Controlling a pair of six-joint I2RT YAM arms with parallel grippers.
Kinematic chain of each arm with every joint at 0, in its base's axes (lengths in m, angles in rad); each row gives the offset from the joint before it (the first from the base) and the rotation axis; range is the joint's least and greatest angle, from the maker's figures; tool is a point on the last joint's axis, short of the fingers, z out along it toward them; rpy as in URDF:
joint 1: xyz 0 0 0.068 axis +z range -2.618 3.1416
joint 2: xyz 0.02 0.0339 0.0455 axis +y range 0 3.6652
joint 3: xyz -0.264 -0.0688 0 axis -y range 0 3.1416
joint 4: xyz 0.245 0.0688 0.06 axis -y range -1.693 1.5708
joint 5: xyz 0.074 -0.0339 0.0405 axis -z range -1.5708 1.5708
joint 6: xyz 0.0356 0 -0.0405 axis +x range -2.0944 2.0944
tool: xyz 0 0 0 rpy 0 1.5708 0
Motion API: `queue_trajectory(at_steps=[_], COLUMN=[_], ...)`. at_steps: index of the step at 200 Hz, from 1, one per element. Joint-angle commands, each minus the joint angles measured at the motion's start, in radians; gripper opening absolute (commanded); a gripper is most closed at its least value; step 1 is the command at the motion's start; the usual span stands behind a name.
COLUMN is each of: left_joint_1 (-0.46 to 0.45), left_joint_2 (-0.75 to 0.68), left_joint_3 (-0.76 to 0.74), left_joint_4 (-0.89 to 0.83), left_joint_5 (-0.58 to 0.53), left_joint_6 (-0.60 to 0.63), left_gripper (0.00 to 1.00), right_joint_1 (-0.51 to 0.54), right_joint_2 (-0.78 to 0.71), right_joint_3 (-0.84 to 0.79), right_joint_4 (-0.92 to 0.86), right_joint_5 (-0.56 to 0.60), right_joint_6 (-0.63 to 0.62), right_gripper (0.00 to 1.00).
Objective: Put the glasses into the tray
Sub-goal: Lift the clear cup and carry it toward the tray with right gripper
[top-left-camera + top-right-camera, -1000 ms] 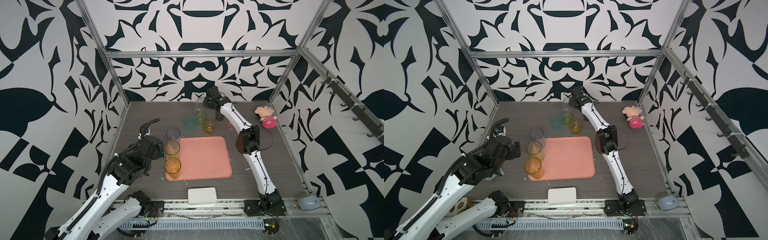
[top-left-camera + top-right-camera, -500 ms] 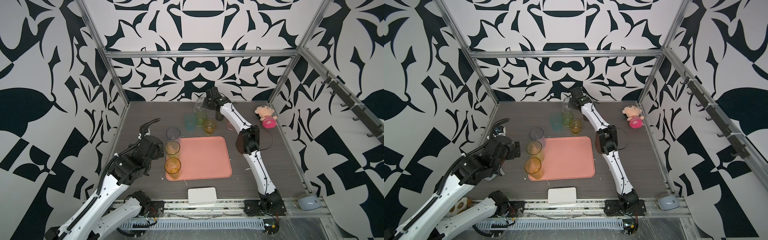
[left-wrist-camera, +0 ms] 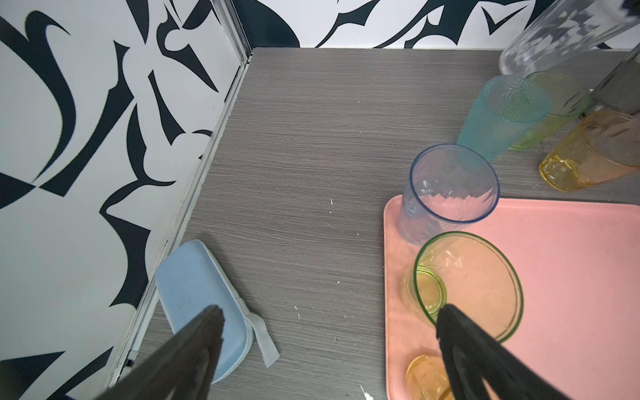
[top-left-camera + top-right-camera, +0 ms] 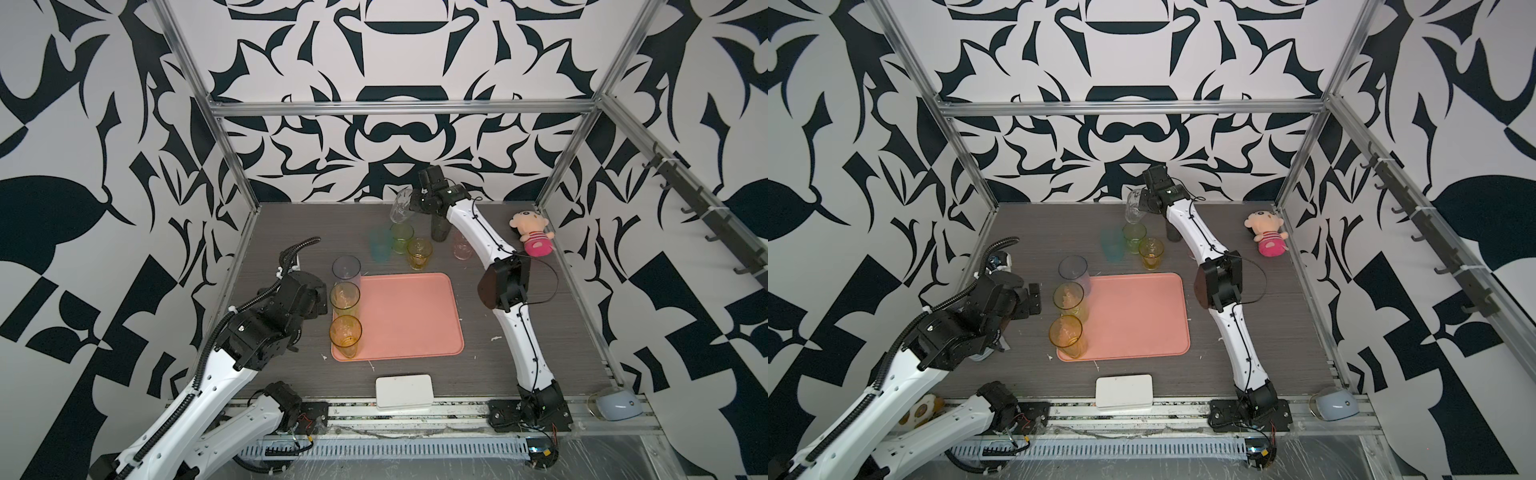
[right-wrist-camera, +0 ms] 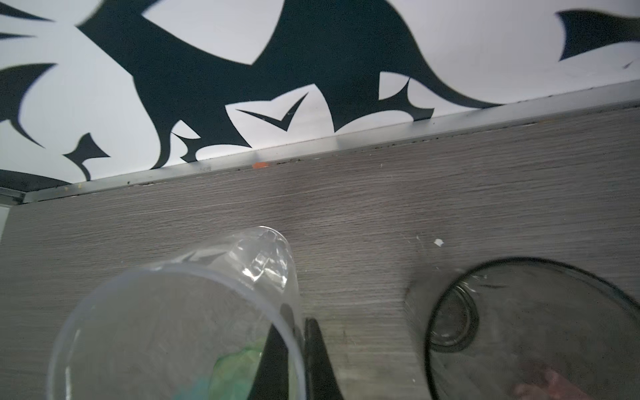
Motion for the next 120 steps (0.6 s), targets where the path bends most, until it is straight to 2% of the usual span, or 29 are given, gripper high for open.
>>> queue_trajectory(at_steps=[1,43,72,120], left_joint_1=[0.003,0.002,0.002,0.002], left_joint_2=[-0.002,0.019,0.026,0.028], left_joint_3=[-0.013,-0.003,0.001,0.002], left_joint_4=[0.003,0.006,0.012,0.030], left_joint_5=[0.013,0.010,0.020,0.045], left_joint_6=[-0.014,-0.016,-0.015,-0.003], left_gripper=[1.00,0.99,0.99,0.99], right_joint_1=[-0.002,0.011,0.024,0.081], right_joint_2=[-0.158,-0.276,-0.328,-0.396], right_joint_3=[-0.022,-0.074,-0.067,-0.054], right_joint_4=[-0.017,-0.114,-0.215,-0.412], right_joint_5=[0.041,0.047,-0.010,0.005], right_joint_6=[-0.051,-0.080,-0.097,-0.139], right_gripper=[0.00,0.00,0.00,0.00])
